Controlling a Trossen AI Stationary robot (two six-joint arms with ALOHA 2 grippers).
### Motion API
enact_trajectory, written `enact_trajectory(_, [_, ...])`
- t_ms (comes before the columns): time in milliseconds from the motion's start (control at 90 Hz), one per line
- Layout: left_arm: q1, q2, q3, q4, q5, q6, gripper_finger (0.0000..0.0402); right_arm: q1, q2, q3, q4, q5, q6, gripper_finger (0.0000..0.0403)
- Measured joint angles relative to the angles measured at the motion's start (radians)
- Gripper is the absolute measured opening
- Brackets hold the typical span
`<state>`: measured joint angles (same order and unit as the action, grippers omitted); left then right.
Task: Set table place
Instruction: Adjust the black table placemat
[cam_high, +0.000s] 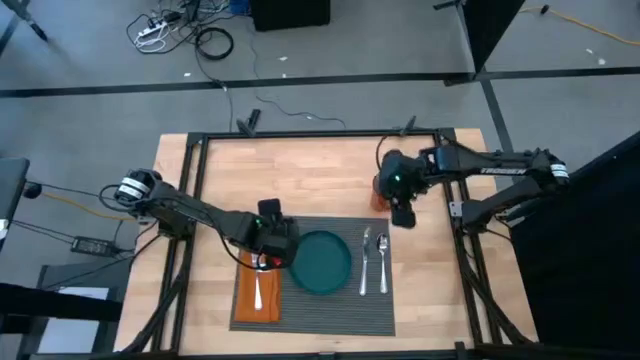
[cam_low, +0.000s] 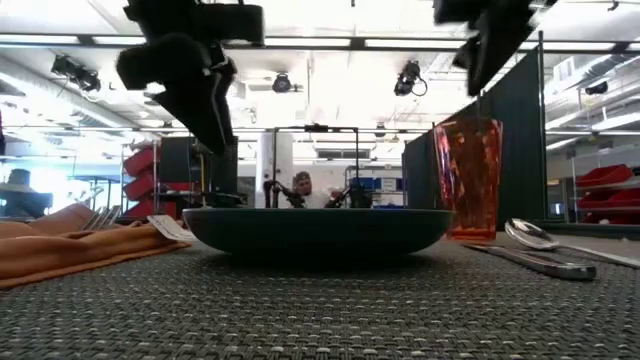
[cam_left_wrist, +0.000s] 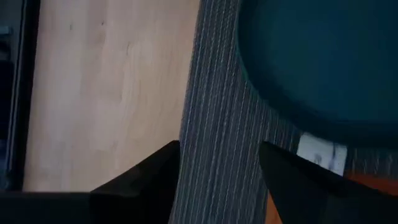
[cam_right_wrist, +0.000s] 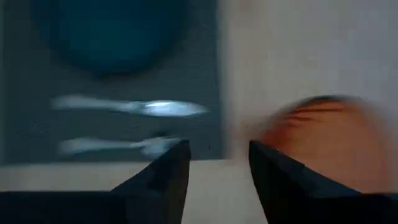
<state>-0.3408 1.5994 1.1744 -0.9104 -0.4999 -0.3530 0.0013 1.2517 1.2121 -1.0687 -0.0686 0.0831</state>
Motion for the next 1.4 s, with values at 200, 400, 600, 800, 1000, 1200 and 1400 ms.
enact_trajectory(200, [-0.042,-0.077,-0.05,-0.081,0.005,-0.148,0.0202,0.317,-0.004,-0.125,0.1,0.044,0.249,0.0135])
enact_trajectory(400, [-0.015,-0.13,-0.192,-0.016,0.004,-0.179,0.0202,0.592,0.042,-0.366,0.567,0.127,0.486,0.0134])
enact_trajectory(600, [0.053,-0.13,-0.345,0.153,0.023,-0.123,0.0202,0.714,0.209,-0.463,0.787,0.18,0.624,0.0114])
enact_trajectory(800, [0.112,-0.13,-0.404,0.266,0.026,-0.082,0.0202,0.762,0.356,-0.436,0.958,0.146,0.625,0.0079])
enact_trajectory(1000, [0.14,-0.13,-0.407,0.279,0.03,-0.043,0.0202,0.777,0.457,-0.409,0.999,0.145,0.623,0.005])
enact_trajectory(1200, [0.166,-0.13,-0.458,0.381,0.102,-0.02,0.0202,0.776,0.47,-0.41,0.995,0.152,0.622,0.0037])
enact_trajectory(1400, [0.183,-0.131,-0.522,0.426,0.11,-0.025,0.0202,0.77,0.47,-0.41,0.977,0.151,0.62,0.0036])
